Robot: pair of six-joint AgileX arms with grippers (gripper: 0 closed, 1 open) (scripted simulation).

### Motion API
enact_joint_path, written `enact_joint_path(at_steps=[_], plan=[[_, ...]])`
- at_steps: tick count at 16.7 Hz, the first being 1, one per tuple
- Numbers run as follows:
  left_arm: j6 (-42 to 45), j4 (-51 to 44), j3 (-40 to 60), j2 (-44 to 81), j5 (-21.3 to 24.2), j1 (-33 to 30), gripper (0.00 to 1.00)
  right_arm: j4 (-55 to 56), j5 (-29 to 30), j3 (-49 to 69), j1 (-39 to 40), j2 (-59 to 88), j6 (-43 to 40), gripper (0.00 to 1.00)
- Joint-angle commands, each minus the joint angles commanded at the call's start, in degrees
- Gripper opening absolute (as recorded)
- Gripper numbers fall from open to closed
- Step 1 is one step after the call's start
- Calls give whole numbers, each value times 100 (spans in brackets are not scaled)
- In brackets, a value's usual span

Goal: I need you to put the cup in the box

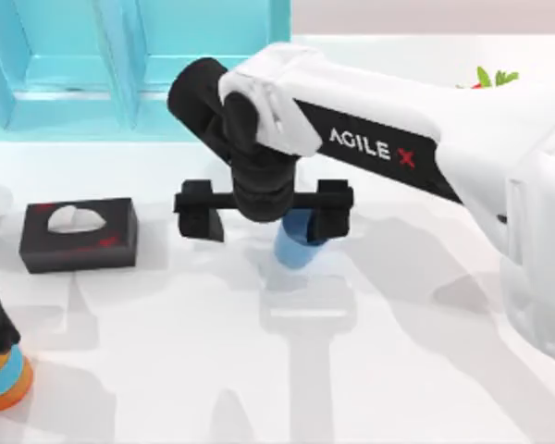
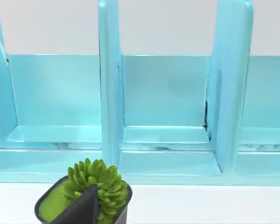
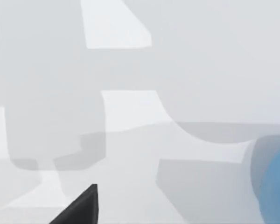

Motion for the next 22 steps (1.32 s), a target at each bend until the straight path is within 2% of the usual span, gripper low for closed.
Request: enact_joint_path(at_steps=[13, 22], plan=[[0, 0, 0, 0, 0, 0, 100, 0, 0, 0, 0, 0, 0, 2], [0, 0, 0, 0, 0, 0, 100, -4, 7, -25, 19, -23, -5, 0]])
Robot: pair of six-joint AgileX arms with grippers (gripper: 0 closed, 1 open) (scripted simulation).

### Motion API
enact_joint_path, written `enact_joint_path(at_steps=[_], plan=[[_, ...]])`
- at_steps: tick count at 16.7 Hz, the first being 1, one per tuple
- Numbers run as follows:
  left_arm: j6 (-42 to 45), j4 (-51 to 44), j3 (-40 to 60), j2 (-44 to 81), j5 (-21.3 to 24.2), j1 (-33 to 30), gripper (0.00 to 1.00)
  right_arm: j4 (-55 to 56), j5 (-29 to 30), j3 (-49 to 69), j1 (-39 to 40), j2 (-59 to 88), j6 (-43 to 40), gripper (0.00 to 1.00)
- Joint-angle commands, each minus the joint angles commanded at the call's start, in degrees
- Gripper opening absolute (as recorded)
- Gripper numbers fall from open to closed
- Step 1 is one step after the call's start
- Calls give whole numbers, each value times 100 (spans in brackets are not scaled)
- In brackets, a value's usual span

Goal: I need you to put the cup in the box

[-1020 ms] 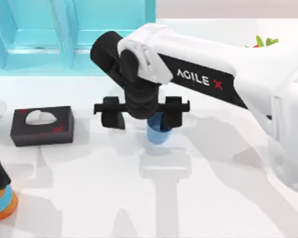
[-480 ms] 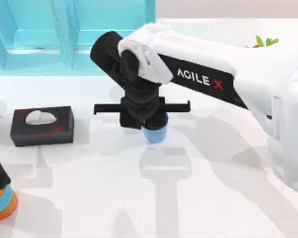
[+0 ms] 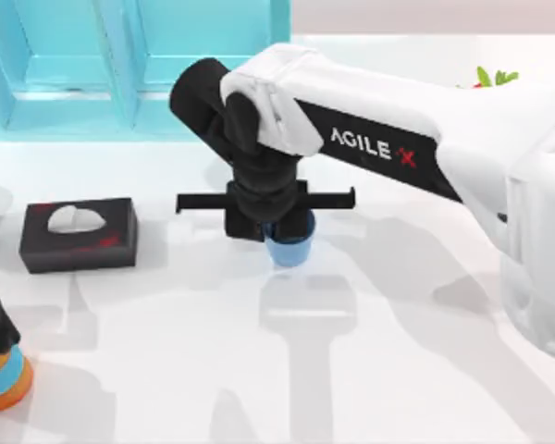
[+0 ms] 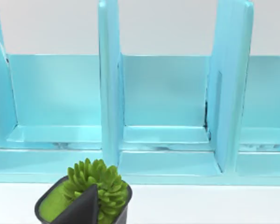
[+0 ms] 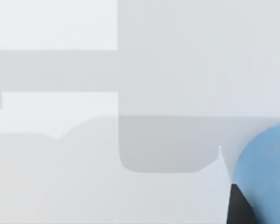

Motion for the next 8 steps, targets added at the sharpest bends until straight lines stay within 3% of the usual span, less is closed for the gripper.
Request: enact_joint_path(at_steps=[4, 8], plan=[[0, 0, 0, 0, 0, 0, 100, -110, -129, -256, -297, -354, -332, 0], [0, 0, 0, 0, 0, 0, 100, -378, -393, -876, -1406, -1240, -1474, 0]])
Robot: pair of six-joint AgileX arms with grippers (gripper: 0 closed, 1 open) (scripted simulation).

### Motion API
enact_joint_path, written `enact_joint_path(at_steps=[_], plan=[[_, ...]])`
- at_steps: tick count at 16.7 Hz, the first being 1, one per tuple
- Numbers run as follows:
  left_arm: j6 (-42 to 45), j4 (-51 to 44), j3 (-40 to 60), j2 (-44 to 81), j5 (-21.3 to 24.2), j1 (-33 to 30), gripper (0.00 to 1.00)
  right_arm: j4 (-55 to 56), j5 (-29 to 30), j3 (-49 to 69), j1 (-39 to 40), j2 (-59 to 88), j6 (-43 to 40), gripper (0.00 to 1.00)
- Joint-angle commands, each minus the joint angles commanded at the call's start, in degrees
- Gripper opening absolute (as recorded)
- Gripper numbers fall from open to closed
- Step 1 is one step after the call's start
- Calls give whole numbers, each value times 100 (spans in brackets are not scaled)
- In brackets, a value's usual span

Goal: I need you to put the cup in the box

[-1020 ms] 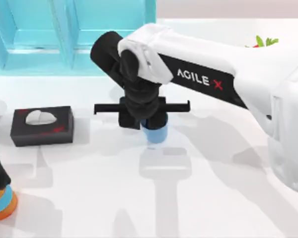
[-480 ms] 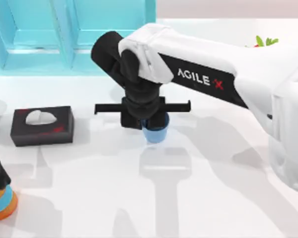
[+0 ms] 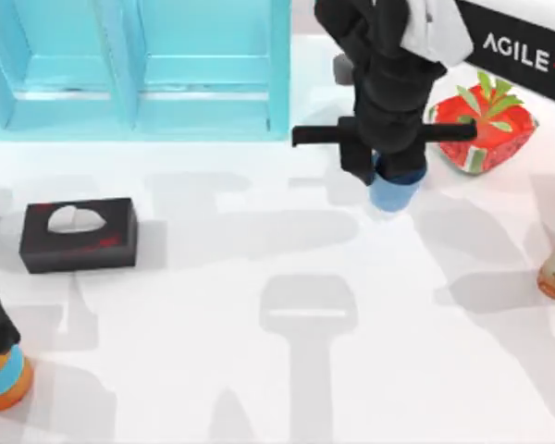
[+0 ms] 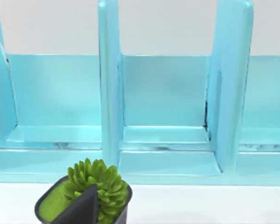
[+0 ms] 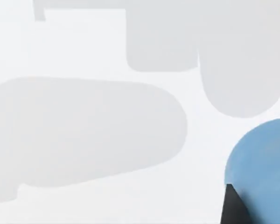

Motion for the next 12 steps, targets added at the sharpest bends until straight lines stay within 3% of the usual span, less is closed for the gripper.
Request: enact_joint_path(at_steps=[8, 12], plan=[[0, 0, 0, 0, 0, 0, 100, -621, -319, -1581, -3464, -1861, -3400, 0], [0, 0, 0, 0, 0, 0, 100, -783, -609, -2305, -4797, -2842, -4680, 0]])
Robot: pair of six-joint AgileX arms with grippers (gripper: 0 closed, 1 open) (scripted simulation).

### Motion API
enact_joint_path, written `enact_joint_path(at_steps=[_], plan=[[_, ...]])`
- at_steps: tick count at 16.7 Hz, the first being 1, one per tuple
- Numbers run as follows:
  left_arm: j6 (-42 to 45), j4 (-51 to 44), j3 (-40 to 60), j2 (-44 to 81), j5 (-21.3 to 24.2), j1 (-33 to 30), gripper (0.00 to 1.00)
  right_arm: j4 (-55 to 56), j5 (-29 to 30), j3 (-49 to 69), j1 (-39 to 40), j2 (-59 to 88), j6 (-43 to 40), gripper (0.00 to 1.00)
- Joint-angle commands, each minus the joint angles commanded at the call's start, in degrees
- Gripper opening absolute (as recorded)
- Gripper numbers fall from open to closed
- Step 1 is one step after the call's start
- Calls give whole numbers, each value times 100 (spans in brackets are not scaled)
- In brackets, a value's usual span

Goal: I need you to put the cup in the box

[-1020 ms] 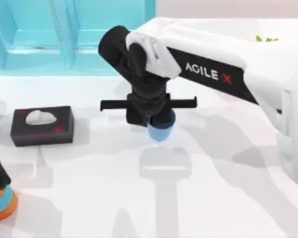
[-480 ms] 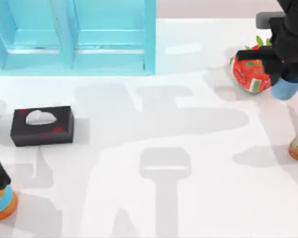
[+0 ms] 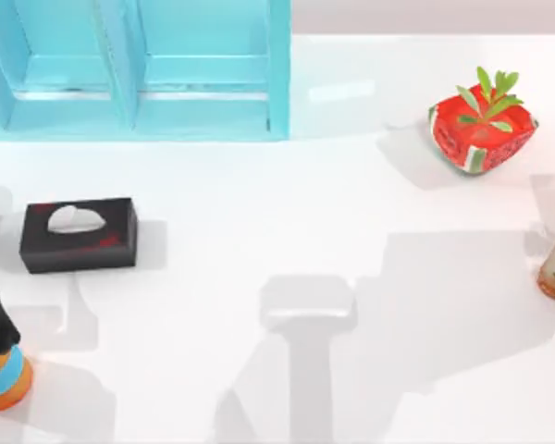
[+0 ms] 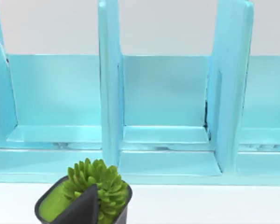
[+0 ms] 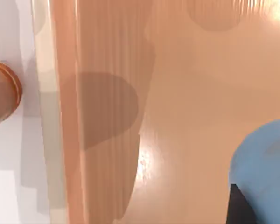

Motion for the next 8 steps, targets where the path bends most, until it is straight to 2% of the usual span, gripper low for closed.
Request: enact_joint_path(at_steps=[3, 8], plan=[[0, 0, 0, 0, 0, 0, 100, -80, -201, -313, -416, -407, -410, 0], [0, 0, 0, 0, 0, 0, 100, -74, -197, -313, -417, -405, -421, 0]])
